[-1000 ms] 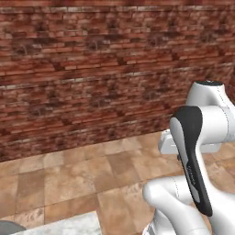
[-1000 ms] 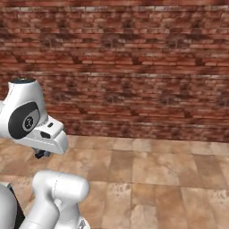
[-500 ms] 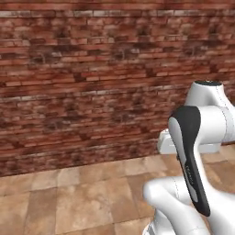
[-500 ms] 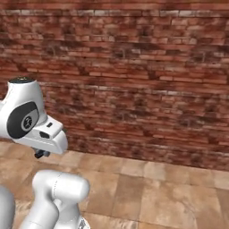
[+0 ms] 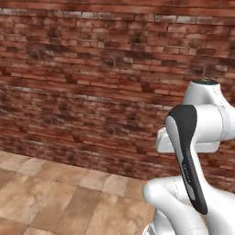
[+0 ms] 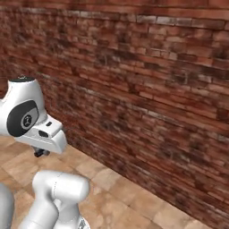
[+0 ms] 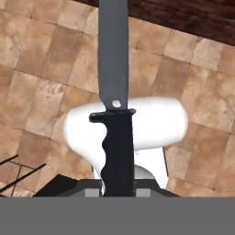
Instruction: Retrieve the butter from the fridge and place it on a plate on the dining table. Then retrieve the butter knife by the fridge and place it near the plate.
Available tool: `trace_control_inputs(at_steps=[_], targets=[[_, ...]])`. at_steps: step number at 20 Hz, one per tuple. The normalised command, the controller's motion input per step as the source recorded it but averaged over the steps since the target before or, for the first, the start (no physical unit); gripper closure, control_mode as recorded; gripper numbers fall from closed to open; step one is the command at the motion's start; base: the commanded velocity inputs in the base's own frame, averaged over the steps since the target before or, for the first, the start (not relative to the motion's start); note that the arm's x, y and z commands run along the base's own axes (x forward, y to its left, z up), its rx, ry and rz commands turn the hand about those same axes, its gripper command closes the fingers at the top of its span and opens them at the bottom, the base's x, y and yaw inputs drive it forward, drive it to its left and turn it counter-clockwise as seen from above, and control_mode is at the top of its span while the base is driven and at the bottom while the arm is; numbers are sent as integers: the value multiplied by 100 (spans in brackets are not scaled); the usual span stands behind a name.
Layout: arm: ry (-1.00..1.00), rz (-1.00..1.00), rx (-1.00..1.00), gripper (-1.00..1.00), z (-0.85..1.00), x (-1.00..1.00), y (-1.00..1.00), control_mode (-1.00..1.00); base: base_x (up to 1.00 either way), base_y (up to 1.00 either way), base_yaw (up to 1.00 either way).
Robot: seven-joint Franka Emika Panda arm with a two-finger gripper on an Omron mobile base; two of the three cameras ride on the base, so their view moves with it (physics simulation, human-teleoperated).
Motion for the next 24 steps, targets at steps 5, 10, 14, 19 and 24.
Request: trace_control_inputs(at_steps=[5,10,14,19,24], targets=[[0,0,0,100,0,0,0,100,40,-12,90],[0,0,0,100,0,0,0,100,34,-19,88],[0,0,0,100,0,0,0,100,37,-37,82],[0,0,0,100,0,0,0,100,41,-75,68],[0,0,0,100,0,0,0,100,81,-70,60]])
